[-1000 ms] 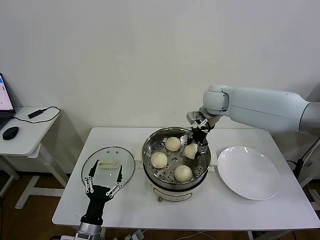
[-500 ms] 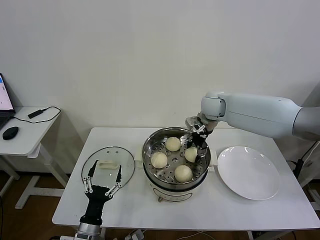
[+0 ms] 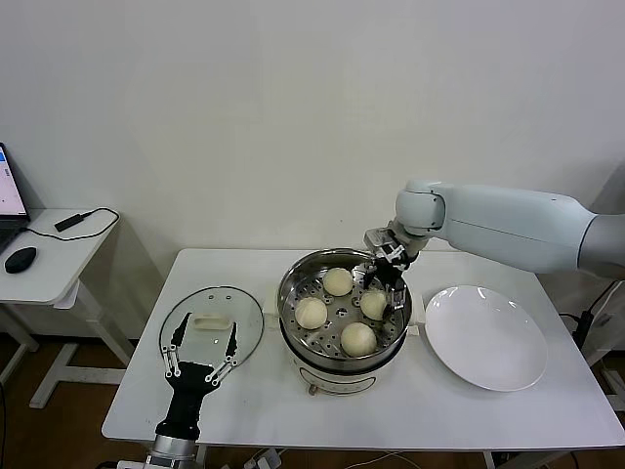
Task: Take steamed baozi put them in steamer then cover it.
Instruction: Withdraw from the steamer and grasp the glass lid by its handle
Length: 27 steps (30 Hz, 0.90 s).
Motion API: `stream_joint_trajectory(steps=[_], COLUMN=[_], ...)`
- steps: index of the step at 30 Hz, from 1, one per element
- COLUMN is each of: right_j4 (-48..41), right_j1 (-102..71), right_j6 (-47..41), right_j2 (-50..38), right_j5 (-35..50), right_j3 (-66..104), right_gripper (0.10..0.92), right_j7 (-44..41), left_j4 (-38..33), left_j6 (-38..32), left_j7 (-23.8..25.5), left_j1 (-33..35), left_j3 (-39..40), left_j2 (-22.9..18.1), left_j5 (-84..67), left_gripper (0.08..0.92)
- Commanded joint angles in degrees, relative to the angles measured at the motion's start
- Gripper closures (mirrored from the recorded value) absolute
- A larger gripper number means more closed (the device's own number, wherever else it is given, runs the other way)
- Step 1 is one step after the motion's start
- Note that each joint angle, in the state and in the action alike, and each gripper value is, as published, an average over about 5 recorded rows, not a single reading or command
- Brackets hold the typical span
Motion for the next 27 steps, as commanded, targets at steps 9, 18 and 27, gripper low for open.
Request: stream_joint_trajectory(steps=[9,18,27], right_j4=[16.7,17.1,15.2], right_j1=[-11.7,-49.5,-82.7], right_j6=[18.3,29.5,32.9], right_j2=[-22.0,-22.6,-12.4], right_j5=[12.0,9.1,1.1], right_j3=[22.6,60.9,97.4], right_gripper=[0.203,0.203,0.203], right_j7=[56.4,81.2,82.0], left_j4=[0.1,-0.1,0.9], left_j6=[1.1,2.9,4.0], left_j7=[-0.6,-1.7,-2.7], left_j1=[-0.9,-1.8,-2.7], left_j3=[-0.2,-1.5,-2.7], left_j2=[0.9,2.3,2.7], left_j5=[2.3,4.9,8.0], left_gripper=[0.177,0.177,0.177])
